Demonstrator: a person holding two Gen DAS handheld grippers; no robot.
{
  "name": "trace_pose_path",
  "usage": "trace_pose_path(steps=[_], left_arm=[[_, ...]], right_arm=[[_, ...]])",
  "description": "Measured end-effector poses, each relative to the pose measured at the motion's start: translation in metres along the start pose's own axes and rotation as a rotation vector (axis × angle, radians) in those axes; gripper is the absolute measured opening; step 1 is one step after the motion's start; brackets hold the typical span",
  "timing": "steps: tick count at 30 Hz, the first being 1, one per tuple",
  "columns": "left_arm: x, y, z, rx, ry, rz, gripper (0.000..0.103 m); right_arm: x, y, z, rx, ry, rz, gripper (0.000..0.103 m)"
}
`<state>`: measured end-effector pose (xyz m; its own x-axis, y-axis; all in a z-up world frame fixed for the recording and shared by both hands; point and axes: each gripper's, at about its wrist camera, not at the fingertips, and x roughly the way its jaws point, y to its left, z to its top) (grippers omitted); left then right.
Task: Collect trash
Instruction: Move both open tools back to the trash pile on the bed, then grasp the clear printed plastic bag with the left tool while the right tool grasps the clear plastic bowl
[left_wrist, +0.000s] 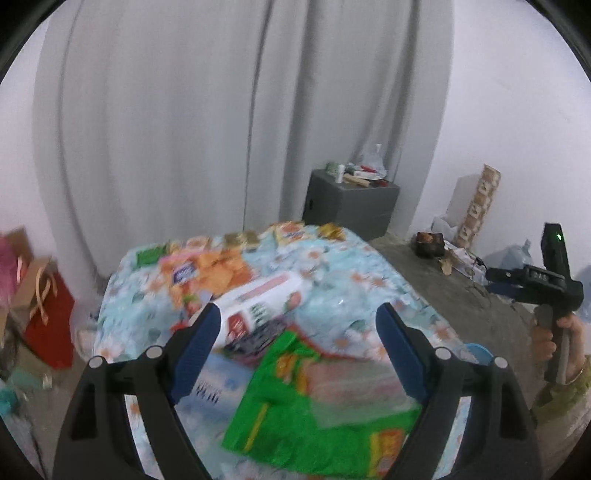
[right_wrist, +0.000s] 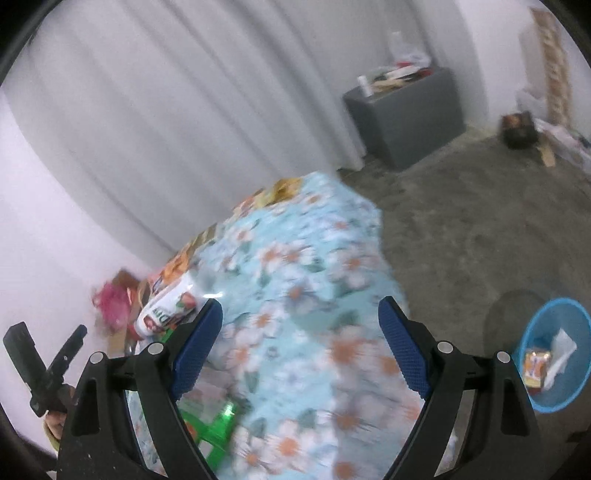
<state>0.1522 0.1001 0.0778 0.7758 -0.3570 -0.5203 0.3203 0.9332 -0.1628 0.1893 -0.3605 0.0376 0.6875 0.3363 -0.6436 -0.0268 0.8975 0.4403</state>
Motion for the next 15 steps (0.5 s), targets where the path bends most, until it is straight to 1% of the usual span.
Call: trace_pose_path(steps=[3,4,6,7,9,13,14,15], left_arm=[[0.0,0.008,-0.012,-0.029,0.017,-0.035,0.084],[0.001,0.007,-0.019,-0.033,0.027,-0.061,0.084],[0.002,0.005,-0.028,-0.026,0.045,-0.1,0.084],[0.007,0.001,-0.033,-0.017,0.06,-0.131,0.084],[0.014,-0.004,-0.041,-0.013,0.087,-0.159,0.084],[0.037,-0.015,-0.054,-0.035,0.149,-0.238,0.074],[0.043,-0.017,-0.055,-0.04,0.16,-0.253,0.073],[0.05,-0.018,-0.057,-0.047,0.175,-0.258,0.07]], right_arm=[[0.028,0.033,0.006,-0.05,0.034,0.006,0.082],[0.036,0.042,0.008,-0.063,0.044,0.008,0.082],[0.053,0.061,0.012,-0.09,0.057,0.008,0.082],[0.062,0.07,0.014,-0.107,0.062,0.008,0.082],[0.076,0.085,0.017,-0.135,0.069,0.0,0.082],[0.103,0.109,0.024,-0.184,0.085,-0.031,0.08],[0.11,0.113,0.025,-0.199,0.087,-0.046,0.079],[0.116,0.117,0.026,-0.21,0.089,-0.06,0.078]])
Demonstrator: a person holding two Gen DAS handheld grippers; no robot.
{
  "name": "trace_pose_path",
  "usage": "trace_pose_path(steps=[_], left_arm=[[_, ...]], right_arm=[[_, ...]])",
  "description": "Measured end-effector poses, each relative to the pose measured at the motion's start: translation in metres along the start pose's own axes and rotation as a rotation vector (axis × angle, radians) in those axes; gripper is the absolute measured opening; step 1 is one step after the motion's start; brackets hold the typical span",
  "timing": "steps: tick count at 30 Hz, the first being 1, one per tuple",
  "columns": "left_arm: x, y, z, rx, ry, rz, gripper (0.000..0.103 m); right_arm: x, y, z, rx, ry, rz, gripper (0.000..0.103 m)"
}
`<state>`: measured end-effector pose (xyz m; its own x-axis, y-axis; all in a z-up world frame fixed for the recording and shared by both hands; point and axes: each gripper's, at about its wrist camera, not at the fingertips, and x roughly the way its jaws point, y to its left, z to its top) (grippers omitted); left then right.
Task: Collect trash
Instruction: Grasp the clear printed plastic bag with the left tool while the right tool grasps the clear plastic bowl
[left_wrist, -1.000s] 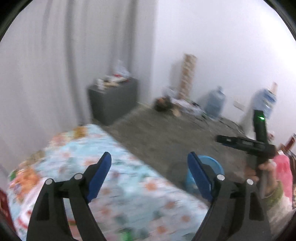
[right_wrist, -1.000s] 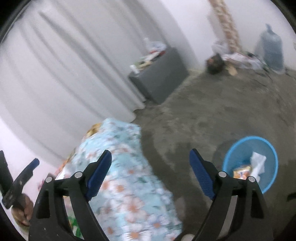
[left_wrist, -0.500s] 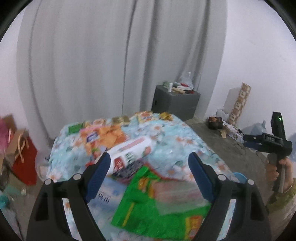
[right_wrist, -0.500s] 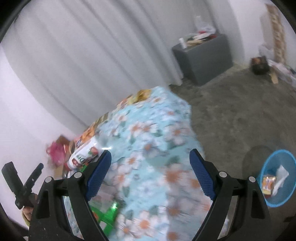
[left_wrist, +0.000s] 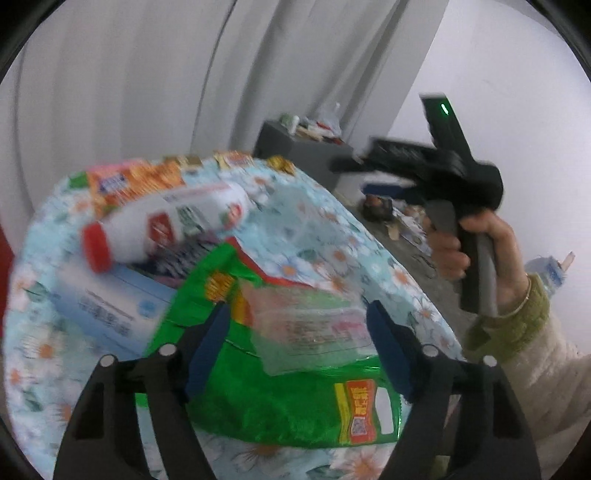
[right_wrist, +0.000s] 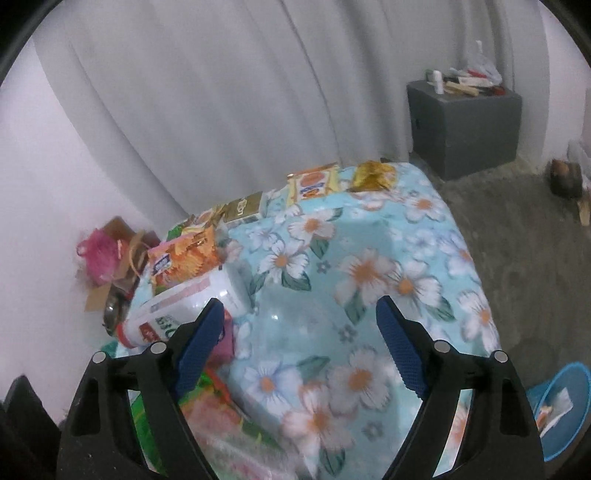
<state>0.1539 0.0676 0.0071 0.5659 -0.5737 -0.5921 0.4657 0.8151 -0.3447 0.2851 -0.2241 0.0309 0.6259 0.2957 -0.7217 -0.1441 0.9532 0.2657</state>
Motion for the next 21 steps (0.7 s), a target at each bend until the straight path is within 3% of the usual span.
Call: trace_pose_path(steps=[7,14,21], left_arm=[[0.041,0.006,-0.004,-0.024,0.078,0.049,0.056],[0.057,0.004,-0.01,0.018,0.132,0.104,0.054],[0.068,0.002,-0.018,0.047,0.212,0.098,0.054]], right_arm=[[0.037,0.009,0.004,-0.033,0.06,-0.072,0.063],[0.048,0.002,-0.009,-0.036,0.112,-0.089,0.045],[0.042,-0.018,-0.02,0.011,0.123,-0.086,0.025]])
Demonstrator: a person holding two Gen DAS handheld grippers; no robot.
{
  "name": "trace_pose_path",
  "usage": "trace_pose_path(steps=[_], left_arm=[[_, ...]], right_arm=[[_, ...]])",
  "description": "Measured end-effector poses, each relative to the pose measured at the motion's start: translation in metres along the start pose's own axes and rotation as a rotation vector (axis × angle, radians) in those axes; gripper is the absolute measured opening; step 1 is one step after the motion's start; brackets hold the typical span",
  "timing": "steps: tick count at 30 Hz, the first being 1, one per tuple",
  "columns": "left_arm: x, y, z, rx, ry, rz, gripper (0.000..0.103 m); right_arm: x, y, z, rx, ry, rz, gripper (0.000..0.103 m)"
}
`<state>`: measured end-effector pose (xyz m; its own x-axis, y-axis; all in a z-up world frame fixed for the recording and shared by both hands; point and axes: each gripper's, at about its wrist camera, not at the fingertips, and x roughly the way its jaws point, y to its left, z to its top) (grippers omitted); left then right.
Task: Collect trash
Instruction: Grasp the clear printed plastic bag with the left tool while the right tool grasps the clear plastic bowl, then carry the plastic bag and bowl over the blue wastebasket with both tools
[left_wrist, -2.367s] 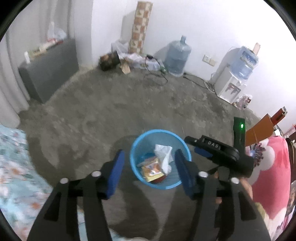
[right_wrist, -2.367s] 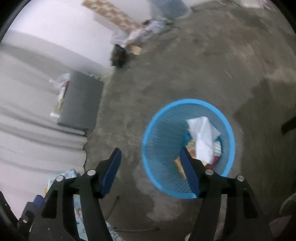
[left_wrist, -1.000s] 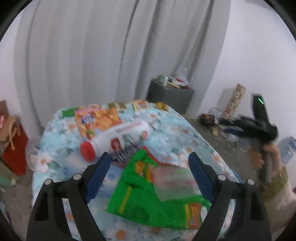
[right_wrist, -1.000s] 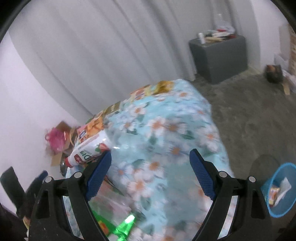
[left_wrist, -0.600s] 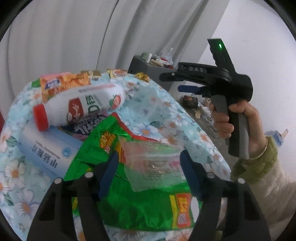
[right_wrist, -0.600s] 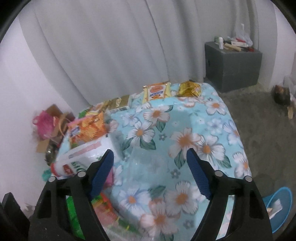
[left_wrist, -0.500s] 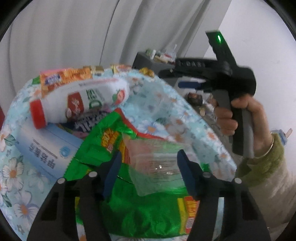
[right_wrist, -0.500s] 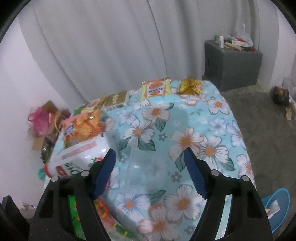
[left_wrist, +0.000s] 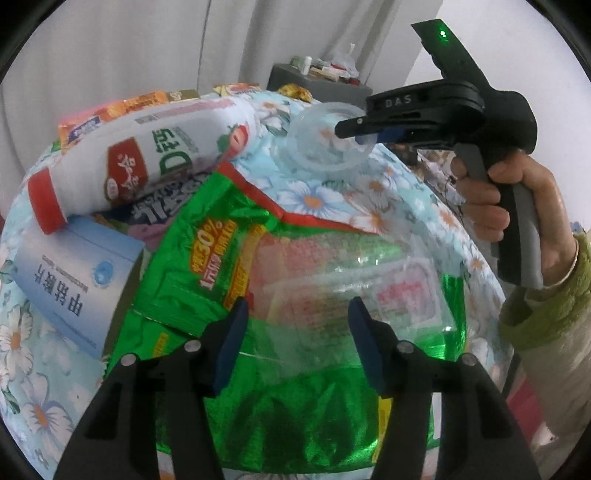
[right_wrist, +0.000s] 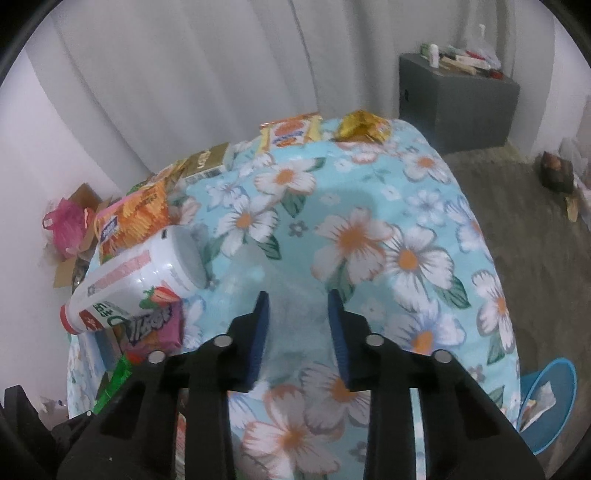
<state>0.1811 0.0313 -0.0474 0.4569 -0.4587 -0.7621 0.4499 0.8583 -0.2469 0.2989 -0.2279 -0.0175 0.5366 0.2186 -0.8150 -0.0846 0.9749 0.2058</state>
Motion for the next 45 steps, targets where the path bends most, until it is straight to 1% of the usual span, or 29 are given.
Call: trace_pose_path(steps=[2,3,4,6,8,11,12,13,14,16,17,18,19,23,28,38,45], left_arm=[[0.002,-0.004,-0.001,0.014,0.001,0.017,0.054],[0.003,-0.006,-0.002,0.024,-0.001,0.029,0.051],[0.004,-0.009,-0.003,0.039,-0.001,0.05,0.048],[0.005,-0.012,-0.006,0.057,-0.004,0.077,0.044],[0.008,-0.019,-0.01,0.102,-0.011,0.134,0.039],[0.01,-0.027,-0.014,0.155,-0.02,0.179,0.035],[0.01,-0.029,-0.015,0.16,-0.023,0.189,0.031],[0.01,-0.029,-0.016,0.162,-0.025,0.195,0.025],[0.01,-0.029,-0.016,0.162,-0.028,0.202,0.022],[0.009,-0.027,-0.016,0.157,-0.032,0.21,0.01],[0.008,-0.026,-0.017,0.153,-0.033,0.211,0.008],[0.007,-0.024,-0.016,0.151,-0.034,0.211,0.003],[0.006,-0.023,-0.016,0.151,-0.035,0.209,0.002],[0.001,-0.02,-0.016,0.147,-0.056,0.191,0.0],[-0.015,-0.016,-0.018,0.104,-0.096,0.151,0.0],[-0.056,-0.015,-0.008,0.088,-0.208,0.151,0.0],[-0.078,-0.021,0.0,0.093,-0.265,0.141,0.0]], right_arm=[[-0.001,-0.007,-0.003,0.018,0.001,0.004,0.019],[0.0,-0.009,-0.003,0.024,0.003,0.007,0.014],[0.0,-0.012,-0.004,0.03,0.005,0.01,0.012],[-0.001,-0.016,-0.006,0.041,0.004,0.014,0.009],[-0.002,-0.02,-0.008,0.054,0.002,0.021,0.006],[-0.004,-0.024,-0.011,0.067,-0.004,0.029,0.004],[-0.004,-0.025,-0.012,0.07,-0.005,0.031,0.004],[-0.005,-0.026,-0.013,0.075,-0.008,0.033,0.004],[-0.006,-0.027,-0.013,0.079,-0.01,0.035,0.004],[-0.009,-0.028,-0.014,0.084,-0.016,0.039,0.004],[-0.011,-0.029,-0.015,0.087,-0.02,0.041,0.004],[-0.012,-0.029,-0.016,0.089,-0.023,0.042,0.004],[-0.014,-0.03,-0.016,0.092,-0.026,0.045,0.004],[-0.022,-0.035,-0.019,0.107,-0.042,0.056,0.004],[-0.032,-0.039,-0.02,0.124,-0.058,0.071,0.004],[-0.053,-0.043,-0.02,0.145,-0.099,0.093,0.004],[-0.069,-0.042,-0.019,0.143,-0.125,0.095,0.004]])
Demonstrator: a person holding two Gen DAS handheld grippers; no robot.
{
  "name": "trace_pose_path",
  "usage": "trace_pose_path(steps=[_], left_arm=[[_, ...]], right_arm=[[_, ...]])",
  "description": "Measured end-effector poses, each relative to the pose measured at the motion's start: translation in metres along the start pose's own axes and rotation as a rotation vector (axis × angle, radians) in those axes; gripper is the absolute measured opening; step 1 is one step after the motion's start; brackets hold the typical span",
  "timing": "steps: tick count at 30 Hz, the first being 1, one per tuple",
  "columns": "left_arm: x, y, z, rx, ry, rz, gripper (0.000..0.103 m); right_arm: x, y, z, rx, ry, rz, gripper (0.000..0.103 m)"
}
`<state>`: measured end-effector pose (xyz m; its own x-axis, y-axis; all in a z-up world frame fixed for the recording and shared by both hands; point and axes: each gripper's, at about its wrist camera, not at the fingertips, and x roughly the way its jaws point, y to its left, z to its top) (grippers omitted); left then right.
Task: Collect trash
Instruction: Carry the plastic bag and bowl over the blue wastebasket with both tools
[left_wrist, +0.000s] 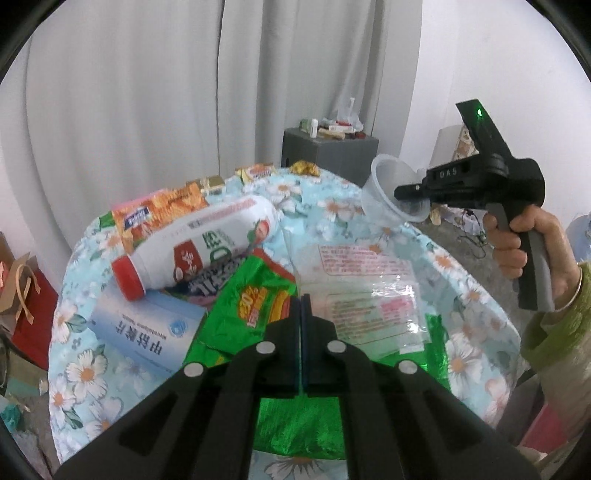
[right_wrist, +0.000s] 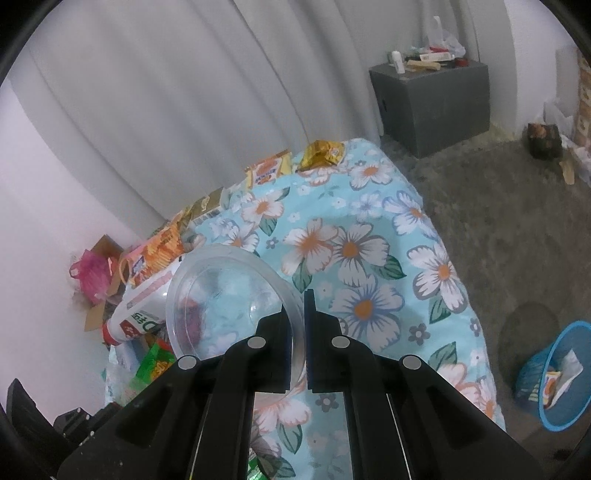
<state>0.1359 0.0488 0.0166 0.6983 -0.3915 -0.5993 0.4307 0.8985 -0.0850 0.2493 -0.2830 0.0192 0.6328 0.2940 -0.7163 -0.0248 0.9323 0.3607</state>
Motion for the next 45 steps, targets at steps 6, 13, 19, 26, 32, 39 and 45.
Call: trace_pose_path(steps=[6,13,19,26,32,39,45], left_arm=[[-0.009,-0.007,0.01,0.012,-0.038,-0.005,0.0],[-0.021,-0.019,0.02,0.042,-0.073,-0.023,0.0],[-0.026,-0.039,0.033,0.084,-0.104,-0.062,0.0],[-0.024,-0.082,0.052,0.159,-0.133,-0.133,0.0],[-0.013,-0.134,0.068,0.245,-0.137,-0.211,0.0],[0.016,-0.21,0.083,0.358,-0.106,-0.319,0.0],[0.053,-0.29,0.083,0.47,-0.042,-0.401,0.0]], right_arm=[[-0.02,-0.003,-0.003,0.004,-0.028,-0.002,0.004],[-0.049,-0.019,-0.011,0.038,-0.069,-0.019,0.004],[-0.074,-0.044,-0.021,0.094,-0.106,-0.045,0.004],[-0.113,-0.092,-0.036,0.196,-0.171,-0.082,0.004],[-0.146,-0.145,-0.056,0.301,-0.225,-0.128,0.004],[-0.178,-0.212,-0.086,0.426,-0.267,-0.193,0.004],[-0.189,-0.27,-0.118,0.546,-0.276,-0.249,0.004]])
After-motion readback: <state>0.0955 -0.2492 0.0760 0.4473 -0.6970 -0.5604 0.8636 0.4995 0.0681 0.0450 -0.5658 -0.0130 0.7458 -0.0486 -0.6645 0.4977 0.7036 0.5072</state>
